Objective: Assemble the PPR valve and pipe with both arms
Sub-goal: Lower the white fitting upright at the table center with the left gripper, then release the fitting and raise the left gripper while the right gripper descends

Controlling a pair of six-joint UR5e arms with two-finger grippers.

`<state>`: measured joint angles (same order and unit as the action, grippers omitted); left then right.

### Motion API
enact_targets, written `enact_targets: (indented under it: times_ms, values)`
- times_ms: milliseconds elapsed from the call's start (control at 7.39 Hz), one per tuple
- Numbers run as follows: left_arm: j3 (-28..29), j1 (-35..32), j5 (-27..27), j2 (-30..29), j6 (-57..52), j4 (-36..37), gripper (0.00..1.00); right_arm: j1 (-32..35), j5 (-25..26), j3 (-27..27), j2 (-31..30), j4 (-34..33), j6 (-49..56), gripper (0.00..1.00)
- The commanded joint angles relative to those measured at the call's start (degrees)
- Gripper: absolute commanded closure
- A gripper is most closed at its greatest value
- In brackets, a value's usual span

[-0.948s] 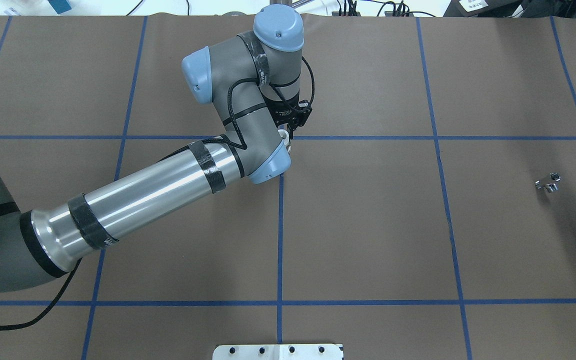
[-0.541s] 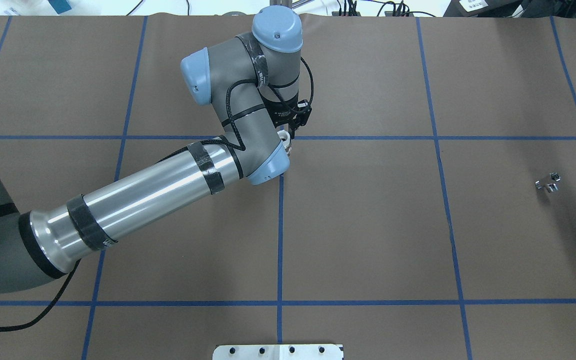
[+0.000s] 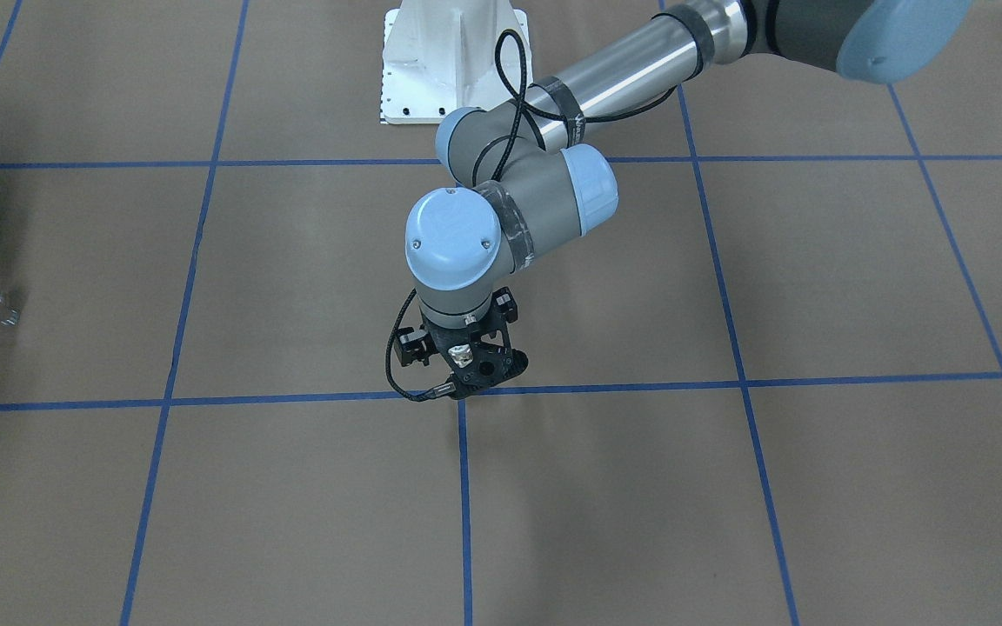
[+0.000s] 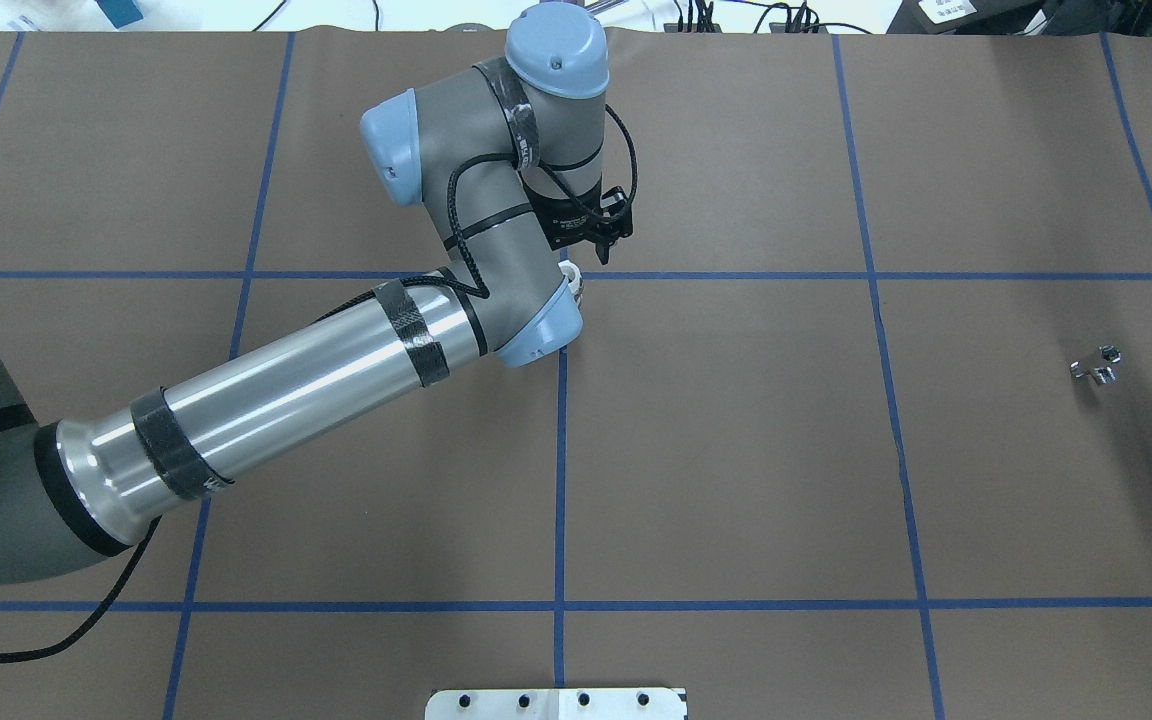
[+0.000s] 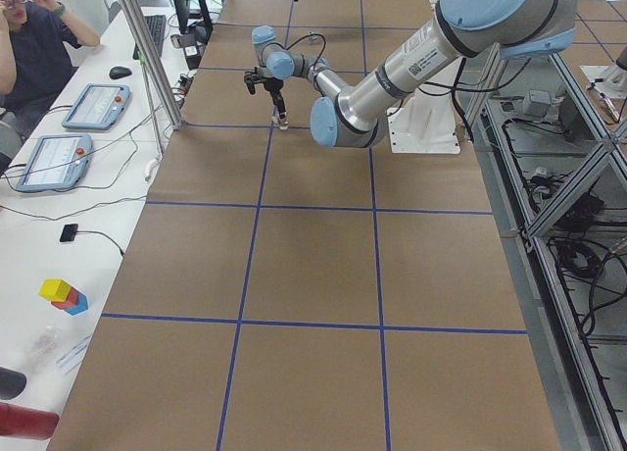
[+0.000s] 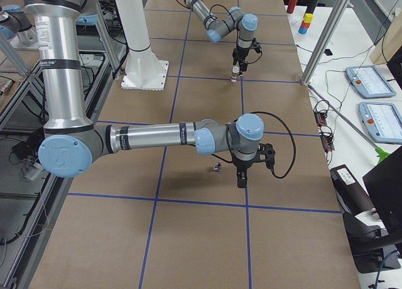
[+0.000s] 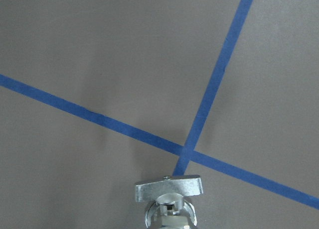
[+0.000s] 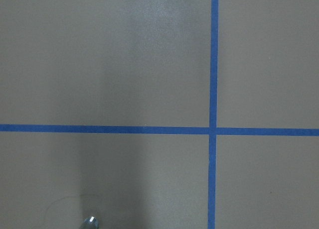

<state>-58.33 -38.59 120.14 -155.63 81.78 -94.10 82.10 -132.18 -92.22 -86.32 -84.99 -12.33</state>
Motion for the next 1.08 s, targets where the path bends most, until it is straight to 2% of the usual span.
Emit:
enact_targets:
  times_ms: [0,271,541,948]
  values:
    - [-3.96,-2.09,0.45,0.07,-0.31,3.37,0.00,0.16,0.17,-1.46,-1.12,0.00,0.37,0.00]
    - [-7.83,-5.25,2.11,0.94,-6.07,9.16,0.00,-1.49,0.08,-3.74,-1.48,0.00,-1.02,0.00]
    - [-15.82,-7.28,2.21,7.60,-9.52,9.81,0.00,-7.29,0.61,-4.10,-1.13,0.09,-5.50,0.00]
    - [-16.11,-7.46,2.21,8.15,-9.89,9.81,0.00,-11.79,0.96,-3.05,-0.95,3.24,-4.73,0.00]
